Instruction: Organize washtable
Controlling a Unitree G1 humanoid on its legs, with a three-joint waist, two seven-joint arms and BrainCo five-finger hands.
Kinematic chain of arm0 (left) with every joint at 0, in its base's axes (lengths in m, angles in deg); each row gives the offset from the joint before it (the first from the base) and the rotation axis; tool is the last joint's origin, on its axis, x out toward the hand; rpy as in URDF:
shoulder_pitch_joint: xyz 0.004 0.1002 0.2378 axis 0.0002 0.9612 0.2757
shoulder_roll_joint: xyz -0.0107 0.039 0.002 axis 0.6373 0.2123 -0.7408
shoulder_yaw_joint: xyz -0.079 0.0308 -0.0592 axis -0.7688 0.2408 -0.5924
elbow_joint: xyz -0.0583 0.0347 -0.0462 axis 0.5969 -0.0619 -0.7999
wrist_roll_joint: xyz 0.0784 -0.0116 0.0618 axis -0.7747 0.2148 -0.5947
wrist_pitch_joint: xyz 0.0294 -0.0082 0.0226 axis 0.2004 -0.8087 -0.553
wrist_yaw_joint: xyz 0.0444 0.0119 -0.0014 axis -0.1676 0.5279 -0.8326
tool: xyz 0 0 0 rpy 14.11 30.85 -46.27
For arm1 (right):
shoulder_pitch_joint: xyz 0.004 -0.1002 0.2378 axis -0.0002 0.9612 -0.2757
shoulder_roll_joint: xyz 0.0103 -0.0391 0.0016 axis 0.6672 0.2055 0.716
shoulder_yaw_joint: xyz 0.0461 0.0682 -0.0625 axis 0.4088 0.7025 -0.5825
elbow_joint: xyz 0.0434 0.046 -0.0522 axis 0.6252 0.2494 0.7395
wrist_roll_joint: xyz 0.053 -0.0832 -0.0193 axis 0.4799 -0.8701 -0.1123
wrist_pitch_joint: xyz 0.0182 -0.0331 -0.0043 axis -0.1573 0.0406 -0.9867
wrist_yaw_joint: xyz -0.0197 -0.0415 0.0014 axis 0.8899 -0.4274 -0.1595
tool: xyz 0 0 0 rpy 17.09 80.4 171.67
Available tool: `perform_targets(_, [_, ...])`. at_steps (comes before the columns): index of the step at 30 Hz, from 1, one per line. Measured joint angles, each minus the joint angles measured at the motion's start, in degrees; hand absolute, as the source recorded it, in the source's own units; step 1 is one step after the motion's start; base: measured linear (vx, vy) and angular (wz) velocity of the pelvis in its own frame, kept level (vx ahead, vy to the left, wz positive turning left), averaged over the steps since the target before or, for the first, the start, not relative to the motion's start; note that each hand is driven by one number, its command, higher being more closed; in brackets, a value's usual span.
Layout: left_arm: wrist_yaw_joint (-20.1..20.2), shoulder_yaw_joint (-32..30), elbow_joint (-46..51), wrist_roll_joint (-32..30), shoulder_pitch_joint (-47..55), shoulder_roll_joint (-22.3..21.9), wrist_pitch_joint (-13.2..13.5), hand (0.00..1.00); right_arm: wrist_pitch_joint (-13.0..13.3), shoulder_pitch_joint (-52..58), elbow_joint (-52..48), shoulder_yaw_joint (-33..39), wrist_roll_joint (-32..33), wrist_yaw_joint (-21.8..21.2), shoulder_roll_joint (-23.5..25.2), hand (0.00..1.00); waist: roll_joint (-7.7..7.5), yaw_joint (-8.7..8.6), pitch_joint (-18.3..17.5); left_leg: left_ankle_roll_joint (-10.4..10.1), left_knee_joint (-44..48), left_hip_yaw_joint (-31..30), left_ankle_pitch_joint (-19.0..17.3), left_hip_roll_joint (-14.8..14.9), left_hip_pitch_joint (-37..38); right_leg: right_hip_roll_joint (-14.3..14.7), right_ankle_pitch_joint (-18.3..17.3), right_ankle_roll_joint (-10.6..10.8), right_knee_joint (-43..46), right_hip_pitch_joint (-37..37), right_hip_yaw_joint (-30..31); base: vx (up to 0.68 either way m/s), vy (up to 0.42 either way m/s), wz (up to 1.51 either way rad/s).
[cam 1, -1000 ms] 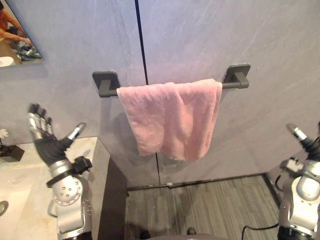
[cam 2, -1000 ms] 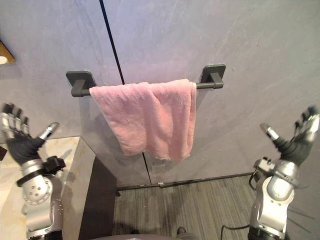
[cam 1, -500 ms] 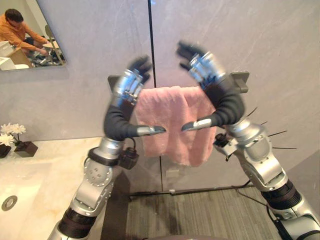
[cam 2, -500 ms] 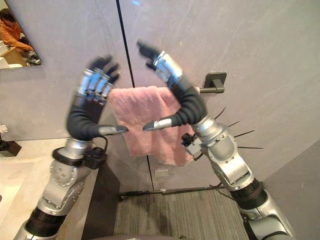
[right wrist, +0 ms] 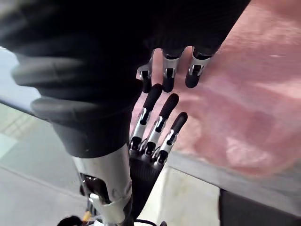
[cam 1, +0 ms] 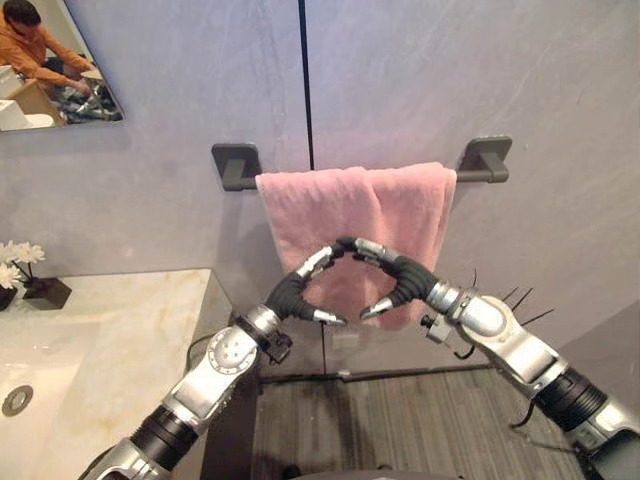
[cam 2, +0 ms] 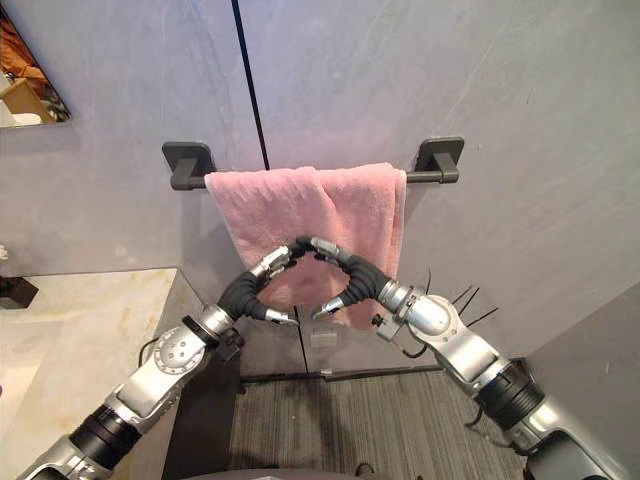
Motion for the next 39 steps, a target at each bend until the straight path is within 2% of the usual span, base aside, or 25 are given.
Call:
perform_targets(4, [-3.1, -1.6, -8.1, -9.7, -0.7, -7.8, -1.3, 0.0, -1.1, 2.3, 7.4, 3.9, -8.1, 3.4, 9.8, 0.0, -0.07, 0.0, 0.0, 0.0, 0.0, 0.0, 0.0, 0.0, -0.1, 0.0, 0.0, -0.1, 0.0, -0.1, 0.0, 0.0, 0.0, 0.0])
perform_targets(5, [-5.1, -3.0, -9.8, -12.6, -0.8, -10.1, -2.1, 0.0, -1.2, 3.0, 9.3, 6.3, -10.1, 5.0, 13.0, 0.0, -0.28, -0.04, 0.2, 0.0, 0.0, 0.0, 0.1, 0.0, -0.1, 0.0, 0.1, -0.1, 0.0, -0.1, 0.0, 0.0, 0.0, 0.0])
perform_targets(9, [-9.8, -5.3, -11.1, -16.6, -1.9, -13.2, -3.2, 0.0, -1.3, 4.0, 10.6, 11.6, -13.0, 8.9, 17.2, 0.0, -0.77, -0.24, 0.5, 0.1, 0.3, -0.4, 0.2, 0.0, -0.3, 0.0, 0.1, -0.1, -0.1, -0.1, -0.3, -0.01, -0.01, 0.04])
perform_targets(15, [-15.3, -10.8, -11.2, -19.0, -1.9, -14.4, -4.1, 0.0, -1.3, 6.3, 10.6, 20.3, -12.1, 11.1, 20.0, 0.0, -1.05, -0.52, 0.7, 0.1, 0.3, -1.0, 0.4, 0.0, -0.4, 0.0, 0.1, -0.1, -0.2, 0.2, -0.9, -0.02, -0.013, 0.05])
perform_targets(20, [-17.5, -16.4, -11.2, -19.4, -1.8, -15.0, -4.5, 0.0, -1.3, 9.0, 10.3, 27.8, -10.8, 12.5, 21.1, 0.0, -1.78, -0.54, 1.1, 0.1, 0.3, -1.1, 0.4, 0.1, -0.2, 0.1, 0.1, -0.2, -0.2, 0.5, -0.9, -0.04, -0.01, 0.01])
perform_targets(26, [-18.7, -22.5, -11.2, -19.4, 0.2, -15.0, -5.1, 0.0, -1.2, 12.7, 7.3, 34.8, -9.9, 13.8, 23.3, 0.0, -2.27, -1.63, 1.3, 0.1, 0.3, -1.0, 0.4, 0.4, 0.1, 0.0, 0.1, -0.2, -0.4, 0.8, -0.8, -0.01, -0.002, 0.0])
perform_targets(31, [-18.9, -26.4, -11.2, -19.3, 3.2, -15.8, -5.4, 0.0, -1.1, 16.2, 5.0, 39.5, -10.2, 15.6, 25.2, 0.0, -2.44, -1.74, 1.4, 0.0, 0.3, -0.7, 0.4, 0.7, 0.4, 0.2, 0.5, -0.3, -1.3, 1.2, -0.7, -0.01, -0.005, -0.02])
perform_targets(35, [-19.0, -29.6, -11.1, -19.3, 7.1, -16.9, -5.5, 0.0, -1.1, 20.5, 2.0, 42.4, -14.0, 16.9, 25.9, 0.0, -2.46, -1.79, 1.4, -0.2, 0.3, -0.5, 0.2, 0.9, 0.7, 0.2, 0.5, -0.4, -1.5, 1.2, -0.5, -0.02, -0.01, -0.03])
perform_targets(39, [-18.7, -30.0, -10.9, -19.2, 11.2, -17.9, -5.4, 0.0, -1.1, 24.4, 0.9, 44.0, -18.7, 17.5, 26.4, 0.0, -2.51, -1.73, 1.4, -0.3, 0.3, -0.1, 0.1, 0.9, 0.9, 0.2, 0.5, -0.4, -1.5, 1.3, -0.1, -0.02, -0.01, -0.04])
